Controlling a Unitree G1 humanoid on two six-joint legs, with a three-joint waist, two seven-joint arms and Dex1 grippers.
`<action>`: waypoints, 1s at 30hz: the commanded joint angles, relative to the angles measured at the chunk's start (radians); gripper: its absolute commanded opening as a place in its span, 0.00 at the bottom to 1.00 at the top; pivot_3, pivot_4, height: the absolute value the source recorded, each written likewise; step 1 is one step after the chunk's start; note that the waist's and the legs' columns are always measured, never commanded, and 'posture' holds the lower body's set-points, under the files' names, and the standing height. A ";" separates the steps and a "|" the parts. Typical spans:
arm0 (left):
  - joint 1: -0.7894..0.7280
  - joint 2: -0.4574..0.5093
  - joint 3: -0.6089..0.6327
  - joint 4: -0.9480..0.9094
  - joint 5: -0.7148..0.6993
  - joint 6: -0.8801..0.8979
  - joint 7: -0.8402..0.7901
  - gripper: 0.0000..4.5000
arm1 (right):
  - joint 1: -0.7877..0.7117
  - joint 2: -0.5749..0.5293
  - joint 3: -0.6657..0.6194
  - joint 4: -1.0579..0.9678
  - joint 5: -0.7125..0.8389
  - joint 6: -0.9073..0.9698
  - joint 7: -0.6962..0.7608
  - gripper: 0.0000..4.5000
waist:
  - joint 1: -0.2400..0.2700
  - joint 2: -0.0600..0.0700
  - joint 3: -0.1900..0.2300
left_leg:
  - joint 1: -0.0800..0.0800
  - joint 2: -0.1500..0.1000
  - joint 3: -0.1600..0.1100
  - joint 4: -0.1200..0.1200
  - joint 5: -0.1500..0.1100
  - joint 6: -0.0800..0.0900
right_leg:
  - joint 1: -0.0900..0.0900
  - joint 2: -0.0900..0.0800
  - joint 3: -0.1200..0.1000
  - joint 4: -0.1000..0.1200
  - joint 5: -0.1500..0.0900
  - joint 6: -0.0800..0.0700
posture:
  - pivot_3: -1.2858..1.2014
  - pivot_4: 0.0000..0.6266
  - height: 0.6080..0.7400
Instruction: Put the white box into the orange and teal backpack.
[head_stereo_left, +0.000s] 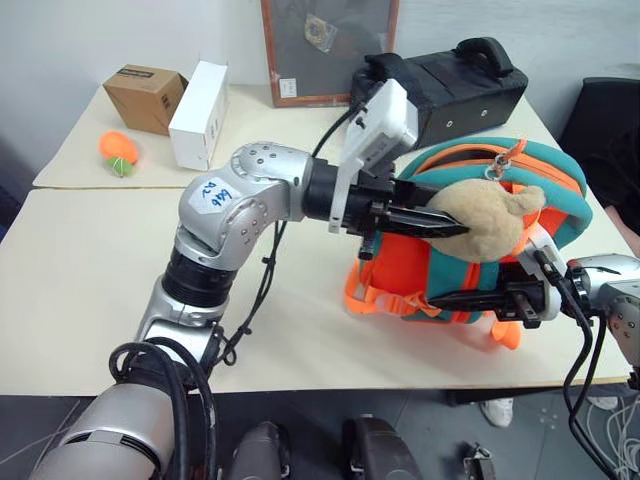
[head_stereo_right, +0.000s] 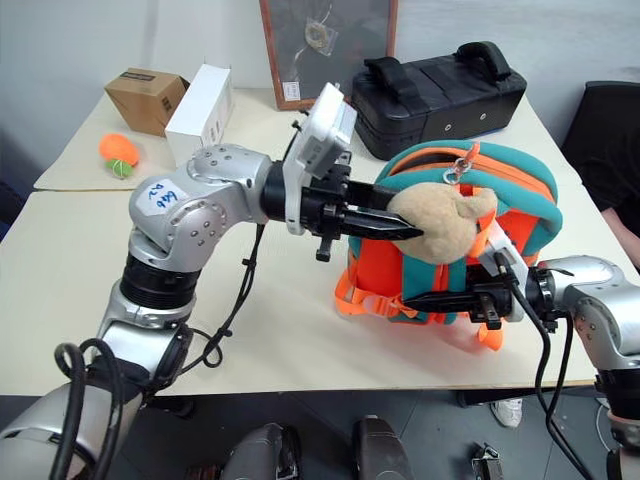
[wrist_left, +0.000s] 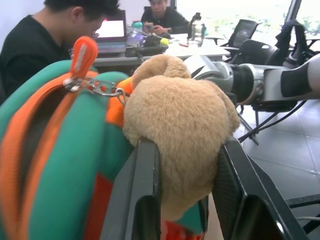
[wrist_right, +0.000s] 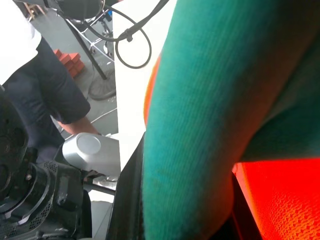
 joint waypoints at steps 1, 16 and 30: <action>-0.102 0.070 0.113 0.118 0.010 -0.036 -0.009 0.21 | 0.012 0.007 -0.024 -0.035 0.018 0.007 -0.009 0.01 | 0.001 0.000 0.000 | 0.000 0.000 0.000 0.000 0.000 0.000 | 0.000 0.000 0.000 0.000 0.000 0.000 | 0.52 0.24 1.00; 0.016 0.376 0.147 0.085 -0.022 -0.023 -0.248 0.21 | 0.076 0.042 -0.053 -0.063 0.031 0.002 -0.076 0.01 | -0.003 0.000 0.000 | 0.000 0.000 0.001 -0.001 0.000 0.000 | -0.001 0.000 -0.001 0.000 0.000 0.000 | 0.52 0.24 1.00; 0.330 0.499 0.033 -0.007 0.132 -0.172 -0.267 0.21 | 0.106 0.055 -0.067 -0.056 0.025 -0.014 -0.105 0.01 | -0.001 0.001 0.000 | 0.000 0.000 0.002 -0.001 -0.001 0.001 | -0.001 0.000 0.000 0.000 0.000 0.000 | 0.52 0.24 1.00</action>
